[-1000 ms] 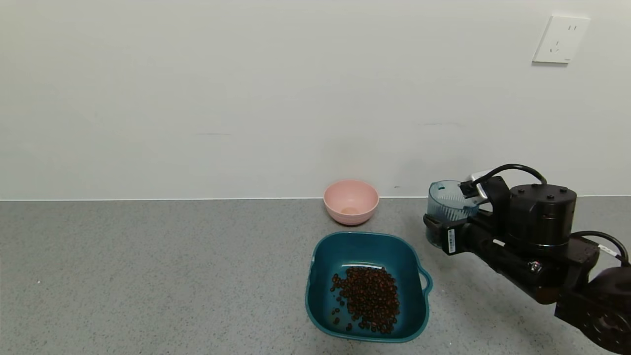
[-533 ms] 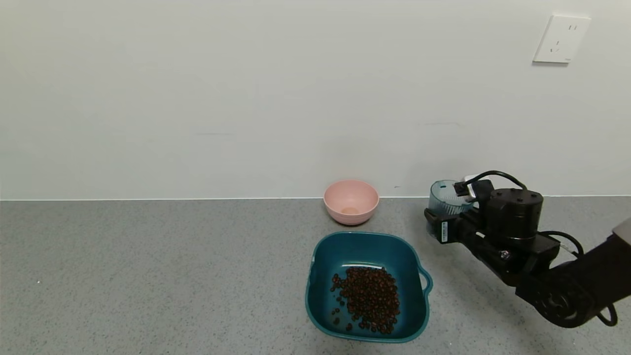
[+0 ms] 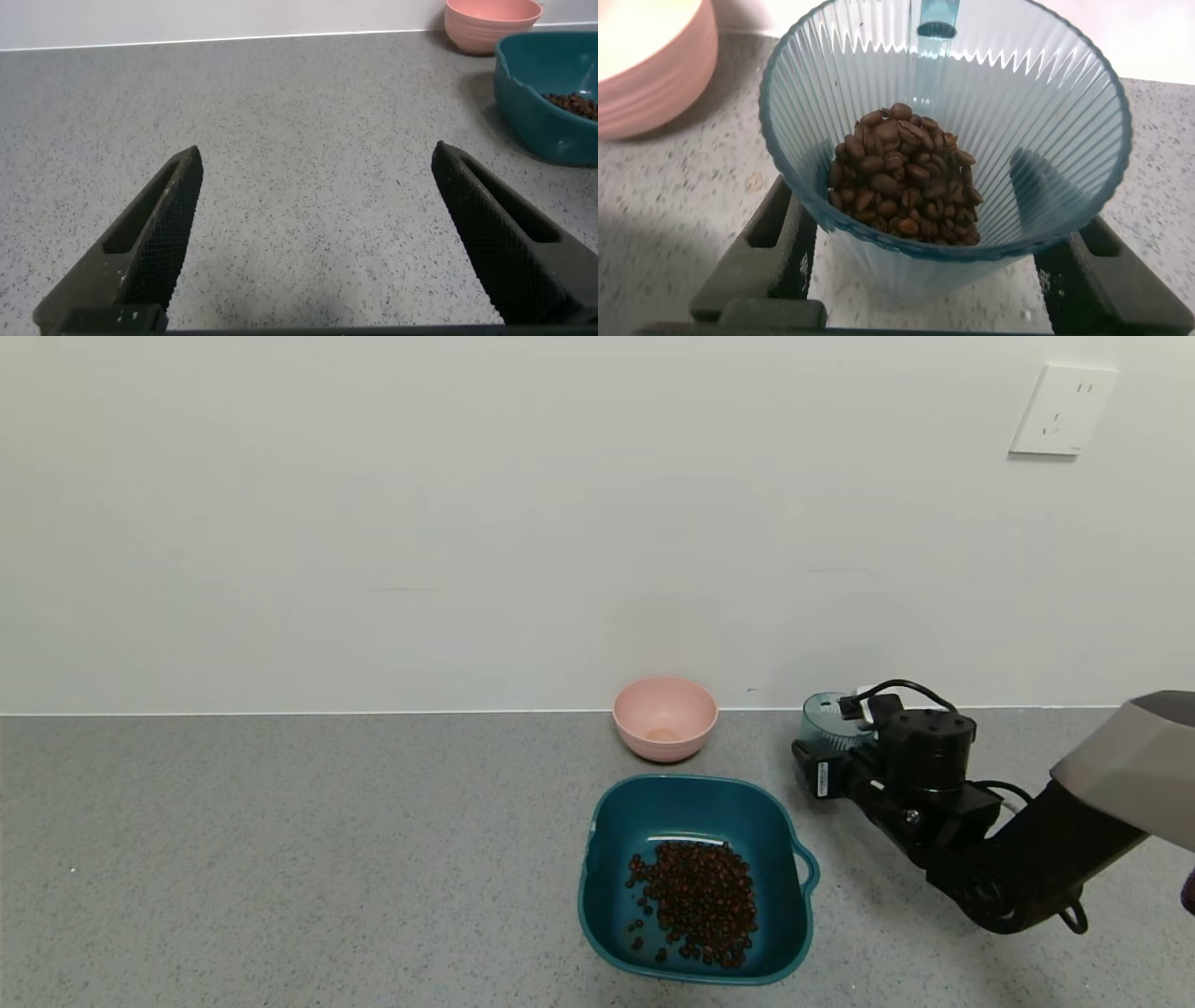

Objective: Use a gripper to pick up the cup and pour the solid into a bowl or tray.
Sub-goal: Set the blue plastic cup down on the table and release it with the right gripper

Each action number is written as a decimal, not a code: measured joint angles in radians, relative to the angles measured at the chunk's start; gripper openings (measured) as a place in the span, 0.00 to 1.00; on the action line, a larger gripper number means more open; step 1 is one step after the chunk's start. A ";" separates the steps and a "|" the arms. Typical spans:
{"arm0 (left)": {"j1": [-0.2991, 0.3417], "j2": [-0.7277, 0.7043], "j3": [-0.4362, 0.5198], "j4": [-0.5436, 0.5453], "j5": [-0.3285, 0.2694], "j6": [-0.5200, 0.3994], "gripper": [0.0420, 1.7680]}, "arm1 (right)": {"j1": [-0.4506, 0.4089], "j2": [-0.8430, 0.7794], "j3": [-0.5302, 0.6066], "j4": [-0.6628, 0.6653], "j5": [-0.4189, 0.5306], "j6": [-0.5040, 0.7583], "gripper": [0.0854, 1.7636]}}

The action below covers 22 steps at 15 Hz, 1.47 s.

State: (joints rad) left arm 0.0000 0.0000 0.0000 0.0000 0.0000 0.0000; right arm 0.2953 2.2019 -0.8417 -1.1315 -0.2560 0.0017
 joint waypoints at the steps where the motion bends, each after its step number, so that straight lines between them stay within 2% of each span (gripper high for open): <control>1: 0.000 0.000 0.000 0.000 0.000 0.000 1.00 | -0.003 0.012 -0.015 -0.008 0.001 0.003 0.75; 8: 0.000 0.000 0.000 0.000 0.000 0.000 1.00 | -0.006 0.061 -0.046 -0.014 -0.003 0.003 0.75; 10: 0.000 0.000 0.000 0.000 0.000 0.000 1.00 | -0.005 0.066 -0.051 -0.015 -0.004 0.003 0.82; 13: 0.000 0.000 0.000 0.000 0.000 0.000 1.00 | -0.007 0.069 -0.052 -0.014 -0.004 0.003 0.87; 22: 0.000 0.000 0.000 0.000 0.000 0.000 1.00 | -0.011 0.063 -0.024 -0.007 0.009 0.002 0.93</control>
State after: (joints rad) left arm 0.0000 0.0000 0.0000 0.0000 0.0000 0.0000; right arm 0.2843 2.2653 -0.8660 -1.1385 -0.2472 0.0036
